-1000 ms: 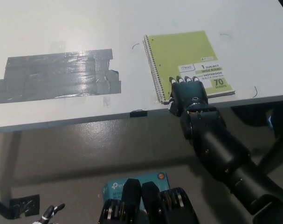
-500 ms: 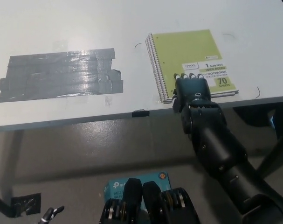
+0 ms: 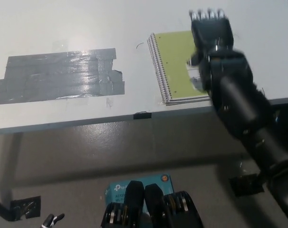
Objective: The robot uses its right hand to align two notebooks stacked together until they are fully overlapped
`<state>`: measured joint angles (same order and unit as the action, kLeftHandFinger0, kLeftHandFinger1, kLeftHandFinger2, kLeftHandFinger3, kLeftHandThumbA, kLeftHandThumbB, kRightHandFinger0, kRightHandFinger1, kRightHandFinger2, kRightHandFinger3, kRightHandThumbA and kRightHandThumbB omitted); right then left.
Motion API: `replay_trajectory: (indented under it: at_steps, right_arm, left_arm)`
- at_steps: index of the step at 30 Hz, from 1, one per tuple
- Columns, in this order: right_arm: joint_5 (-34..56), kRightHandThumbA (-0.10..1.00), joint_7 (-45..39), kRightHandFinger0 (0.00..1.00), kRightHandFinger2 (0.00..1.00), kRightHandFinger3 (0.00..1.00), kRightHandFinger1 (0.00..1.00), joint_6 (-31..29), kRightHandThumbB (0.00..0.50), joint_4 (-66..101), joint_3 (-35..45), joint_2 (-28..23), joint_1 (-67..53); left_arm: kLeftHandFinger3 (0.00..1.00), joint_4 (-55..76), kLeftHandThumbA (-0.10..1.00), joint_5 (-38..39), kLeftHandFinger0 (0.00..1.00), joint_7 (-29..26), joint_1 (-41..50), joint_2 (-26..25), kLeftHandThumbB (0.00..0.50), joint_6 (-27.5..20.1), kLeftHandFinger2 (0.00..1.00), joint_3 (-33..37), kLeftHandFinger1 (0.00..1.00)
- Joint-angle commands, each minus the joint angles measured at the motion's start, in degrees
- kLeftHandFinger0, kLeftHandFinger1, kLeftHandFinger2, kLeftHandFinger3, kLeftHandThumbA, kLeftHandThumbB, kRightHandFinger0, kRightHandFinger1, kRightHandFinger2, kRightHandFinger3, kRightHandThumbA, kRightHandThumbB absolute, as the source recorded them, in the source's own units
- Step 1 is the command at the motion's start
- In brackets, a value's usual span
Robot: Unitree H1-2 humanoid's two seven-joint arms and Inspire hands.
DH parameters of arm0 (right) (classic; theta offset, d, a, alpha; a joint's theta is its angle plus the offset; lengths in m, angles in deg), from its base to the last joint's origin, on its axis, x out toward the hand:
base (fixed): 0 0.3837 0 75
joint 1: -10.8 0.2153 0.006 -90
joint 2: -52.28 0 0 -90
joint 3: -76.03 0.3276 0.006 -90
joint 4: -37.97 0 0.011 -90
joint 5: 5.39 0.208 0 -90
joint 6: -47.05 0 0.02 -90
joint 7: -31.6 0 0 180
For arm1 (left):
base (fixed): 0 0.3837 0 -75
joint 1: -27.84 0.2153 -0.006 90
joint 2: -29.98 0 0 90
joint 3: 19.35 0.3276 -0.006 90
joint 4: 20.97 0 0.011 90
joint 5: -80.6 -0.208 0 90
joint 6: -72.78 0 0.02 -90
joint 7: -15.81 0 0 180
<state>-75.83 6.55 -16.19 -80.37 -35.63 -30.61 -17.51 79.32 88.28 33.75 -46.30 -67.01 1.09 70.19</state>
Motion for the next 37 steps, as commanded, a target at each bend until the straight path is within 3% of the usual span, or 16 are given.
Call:
replay_trajectory:
  at_steps: [1,4,6,11,13,16,18,20,24,25,28,29,30,31,33,37]
  right_arm:
    - [4.7,1.0,-1.9,1.0,1.0,1.0,1.0,0.2,0.231,3.8,2.3,0.4,7.9]
    - [5.4,1.0,-5.1,1.0,1.0,1.0,1.0,0.2,0.218,5.3,5.5,-0.2,10.5]
    - [7.2,1.0,-8.7,1.0,1.0,1.0,1.0,0.2,0.268,9.6,11.3,-4.1,11.8]
    - [9.0,1.0,-14.4,1.0,1.0,1.0,1.0,0.2,0.249,20.2,16.8,-8.7,7.7]
    - [8.9,1.0,-17.0,1.0,1.0,1.0,1.0,0.2,0.261,31.5,21.7,-13.6,0.3]
    - [12.5,1.0,-16.7,1.0,1.0,1.0,1.0,0.2,0.282,39.0,27.4,-15.8,-6.2]
    - [16.6,1.0,-19.2,1.0,1.0,1.0,1.0,0.2,0.262,50.5,35.9,-19.1,-18.2]
    - [21.1,1.0,-14.8,1.0,1.0,1.0,1.0,0.2,0.268,54.6,39.0,-20.2,-25.6]
    - [30.1,1.0,-8.5,1.0,1.0,1.0,1.0,-4.1,0.182,62.7,48.6,-17.9,-46.2]
    - [32.8,1.0,-6.6,1.0,1.0,1.0,1.0,-6.5,0.123,63.3,50.7,-16.9,-50.9]
    - [35.1,0.83,0.5,1.0,1.0,1.0,1.0,-13.8,0.067,61.7,52.5,-12.8,-62.4]
    - [34.1,0.85,2.7,1.0,1.0,1.0,1.0,-15.4,0.076,60.4,52.2,-11.4,-66.0]
    - [34.6,0.83,2.8,1.0,1.0,1.0,1.0,-15.4,0.043,59.2,52.3,-10.0,-68.6]
    - [34.6,0.8,4.0,1.0,1.0,1.0,1.0,-16.3,0.019,58.0,51.8,-9.0,-70.6]
    - [34.5,0.74,8.6,1.0,1.0,1.0,1.0,-21.3,0.005,52.6,50.9,-7.4,-74.3]
    - [35.6,0.79,13.4,1.0,1.0,1.0,1.0,-25.8,0.022,44.2,50.2,-5.7,-77.5]
  left_arm:
    - [1.0,-0.8,1.0,-0.2,0.4,0.2,0.2,-0.5,0.5,-0.9,0.51,-0.1,0.5]
    - [1.0,-0.8,1.0,-0.4,0.39,0.0,1.0,-0.4,0.5,-1.7,0.5,-0.3,0.48]
    - [1.0,-0.4,1.0,-0.3,0.41,0.1,1.6,-0.7,0.5,-1.9,0.51,-0.6,0.49]
    - [1.0,-1.0,1.0,0.3,0.39,0.4,1.5,-0.5,0.5,-2.9,0.5,-1.1,0.48]
    - [1.0,-1.1,1.0,-0.6,0.4,0.2,1.8,-0.3,0.5,-4.3,0.52,-0.6,0.5]
    - [1.0,-0.8,1.0,-0.1,0.43,0.3,2.1,0.3,0.5,-4.5,0.53,-0.6,0.55]
    - [1.0,-0.5,1.0,-1.0,0.43,-0.1,1.7,0.5,0.5,-3.7,0.55,0.0,0.58]
    - [1.0,-0.1,1.0,-1.1,0.42,-0.4,0.9,0.6,0.5,-3.0,0.57,-0.1,0.6]
    - [1.0,-0.2,1.0,-0.6,0.38,-0.4,0.8,0.9,0.5,-3.2,0.58,-0.6,0.59]
    - [1.0,-0.5,1.0,-0.6,0.32,-0.5,1.0,1.2,0.5,-3.5,0.58,-0.7,0.56]
    - [1.0,-1.2,1.0,0.1,0.25,-0.5,1.3,1.8,0.5,-4.2,0.53,-1.3,0.5]
    - [1.0,-1.3,1.0,0.5,0.29,-0.6,1.1,2.0,0.5,-3.5,0.53,-1.5,0.5]
    - [1.0,-1.3,1.0,0.2,0.28,-0.5,1.0,1.8,0.5,-3.3,0.53,-1.5,0.49]
    - [1.0,-1.5,1.0,-0.2,0.38,-0.7,0.8,1.5,0.5,-3.9,0.55,-1.5,0.52]
    - [1.0,-1.5,1.0,-0.6,0.44,-1.0,0.8,1.4,0.5,-3.5,0.58,-1.8,0.57]
    - [1.0,-1.5,1.0,-0.1,0.25,-1.3,0.9,1.6,0.5,-2.9,0.57,-2.4,0.52]
